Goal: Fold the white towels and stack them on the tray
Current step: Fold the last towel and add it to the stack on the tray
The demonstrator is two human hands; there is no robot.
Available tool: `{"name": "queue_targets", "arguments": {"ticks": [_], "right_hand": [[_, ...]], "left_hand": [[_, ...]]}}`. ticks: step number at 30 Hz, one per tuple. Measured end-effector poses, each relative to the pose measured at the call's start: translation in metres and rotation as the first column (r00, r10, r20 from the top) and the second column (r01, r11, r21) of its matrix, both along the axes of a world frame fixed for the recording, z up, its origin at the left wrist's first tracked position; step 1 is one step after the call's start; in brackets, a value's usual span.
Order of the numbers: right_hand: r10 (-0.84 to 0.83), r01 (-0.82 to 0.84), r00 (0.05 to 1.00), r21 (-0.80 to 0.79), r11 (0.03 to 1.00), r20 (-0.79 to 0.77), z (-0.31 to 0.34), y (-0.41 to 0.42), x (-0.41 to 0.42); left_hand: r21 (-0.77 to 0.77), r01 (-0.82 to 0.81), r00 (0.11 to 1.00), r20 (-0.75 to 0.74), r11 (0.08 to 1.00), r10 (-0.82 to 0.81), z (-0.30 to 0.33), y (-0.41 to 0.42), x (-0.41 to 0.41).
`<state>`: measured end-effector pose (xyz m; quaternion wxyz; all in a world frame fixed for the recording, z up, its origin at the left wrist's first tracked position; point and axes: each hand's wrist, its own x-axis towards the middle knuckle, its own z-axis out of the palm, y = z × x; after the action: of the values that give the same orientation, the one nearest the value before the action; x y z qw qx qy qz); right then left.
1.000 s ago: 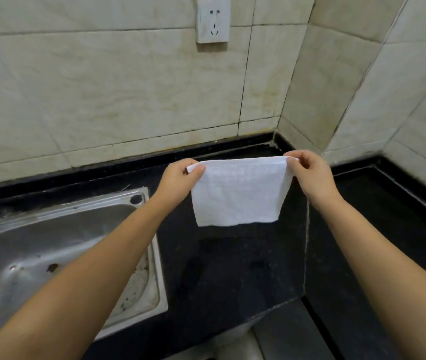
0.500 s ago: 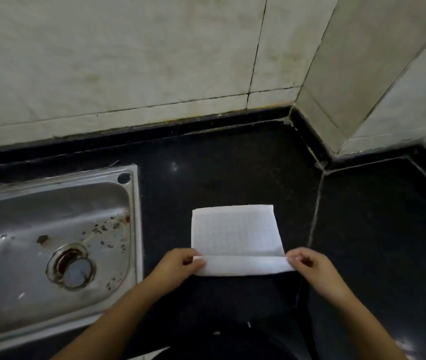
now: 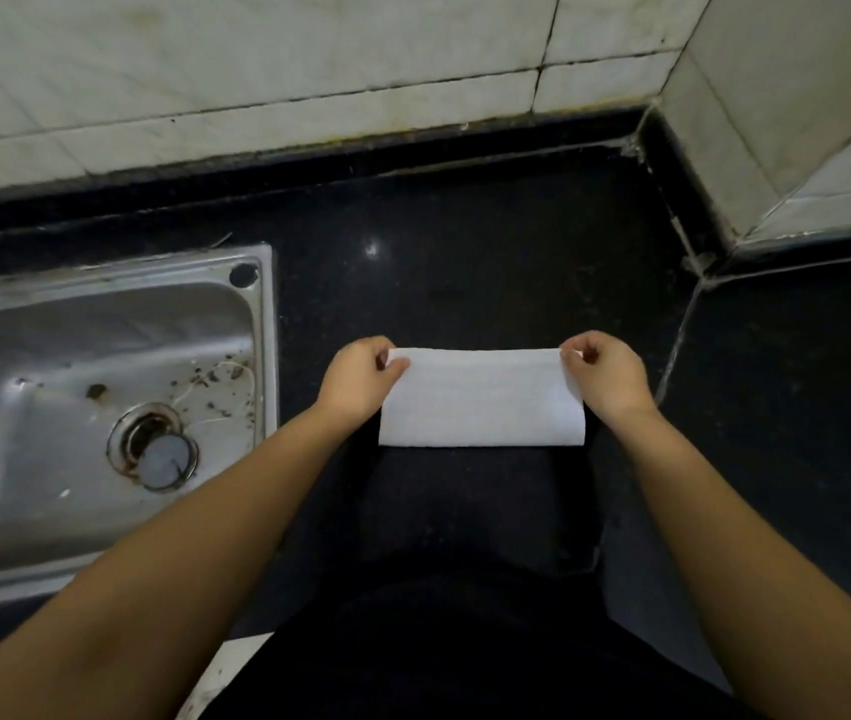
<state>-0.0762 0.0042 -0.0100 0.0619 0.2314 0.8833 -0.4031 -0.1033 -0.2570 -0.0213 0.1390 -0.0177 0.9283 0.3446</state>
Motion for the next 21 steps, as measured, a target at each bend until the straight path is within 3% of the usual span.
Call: {"name": "queue_targets", "arguments": {"ticks": [4,7,9,14,19,21], "right_hand": [[0.023,-0.031,0.998,0.173,0.984,0.050,-0.013,-0.005,-0.008],[0.127,-0.141,0.990,0.366,0.920,0.063,-0.014,-0.015,-0.007],[0.233,-0.230,0.971,0.425,0.875,0.048,-0.010,-0.033,-0.011],[0.631,-0.640,0.760,0.357,0.681,0.159,-0.012,-0.113,-0.031],[0.611,-0.708,0.704,0.426,0.563,0.363,-0.019,-0.150,-0.051],[0.610,-0.717,0.696,0.331,0.613,0.378,-0.010,-0.146,-0.054]], "left_hand": [[-0.237,0.040,0.998,-0.042,0.971,-0.052,-0.013,0.009,0.000],[-0.255,-0.070,0.988,-0.154,0.964,0.030,-0.019,0.010,0.015],[-0.256,-0.112,0.986,-0.152,0.960,0.074,-0.024,0.005,0.031],[-0.406,-0.002,0.973,-0.213,0.914,-0.092,-0.039,-0.008,0.069],[-0.374,0.015,0.987,-0.143,0.927,-0.073,-0.033,-0.009,0.064],[-0.344,0.002,0.996,-0.079,0.939,-0.031,-0.032,-0.008,0.059]]}}
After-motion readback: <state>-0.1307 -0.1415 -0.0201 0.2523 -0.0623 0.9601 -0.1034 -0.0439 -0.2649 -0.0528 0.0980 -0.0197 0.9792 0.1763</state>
